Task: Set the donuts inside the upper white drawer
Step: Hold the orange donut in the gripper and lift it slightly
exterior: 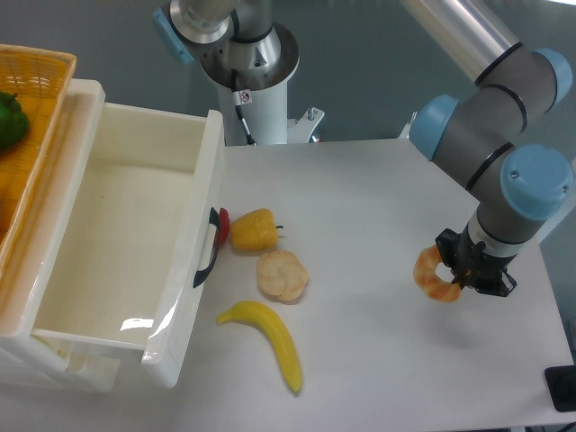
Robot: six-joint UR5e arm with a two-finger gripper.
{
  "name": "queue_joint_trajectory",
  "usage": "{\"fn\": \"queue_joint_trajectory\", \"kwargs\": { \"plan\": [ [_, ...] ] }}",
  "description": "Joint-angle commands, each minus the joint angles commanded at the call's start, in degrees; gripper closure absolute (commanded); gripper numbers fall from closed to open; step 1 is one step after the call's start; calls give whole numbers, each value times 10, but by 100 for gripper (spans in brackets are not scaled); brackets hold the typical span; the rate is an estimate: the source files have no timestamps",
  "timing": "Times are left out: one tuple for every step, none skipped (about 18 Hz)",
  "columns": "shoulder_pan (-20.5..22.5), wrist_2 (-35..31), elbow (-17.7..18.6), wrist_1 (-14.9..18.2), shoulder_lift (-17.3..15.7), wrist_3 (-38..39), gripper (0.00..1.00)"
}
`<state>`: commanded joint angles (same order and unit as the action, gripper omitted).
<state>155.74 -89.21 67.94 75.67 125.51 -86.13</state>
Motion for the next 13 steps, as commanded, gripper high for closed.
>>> {"fn": "queue_joint_trajectory", "kwargs": {
  "plan": [
    [0, 0, 0, 0, 1, 1, 100],
    [0, 0, 0, 1, 0, 4, 100],
    [-1, -1, 0, 1, 0, 4, 100],
    [-1, -2, 0, 0, -1, 5, 100],
    [-2, -2, -1, -1, -3, 5, 100],
    [-2, -2, -3, -1, -4, 5, 100],
    [-3, 2, -3, -1, -4, 5, 100],
    [-4, 3, -4, -1, -7, 5, 100],
    [-4, 4, -3, 0, -15, 6, 100],
    [-9, 4, -3, 1, -18, 7, 100],
    [-11, 5, -1, 1, -28, 17, 100],
    [-13, 9, 3, 1, -38, 36, 100],
    [-14, 23, 10, 2, -51, 54, 100]
  ]
}}
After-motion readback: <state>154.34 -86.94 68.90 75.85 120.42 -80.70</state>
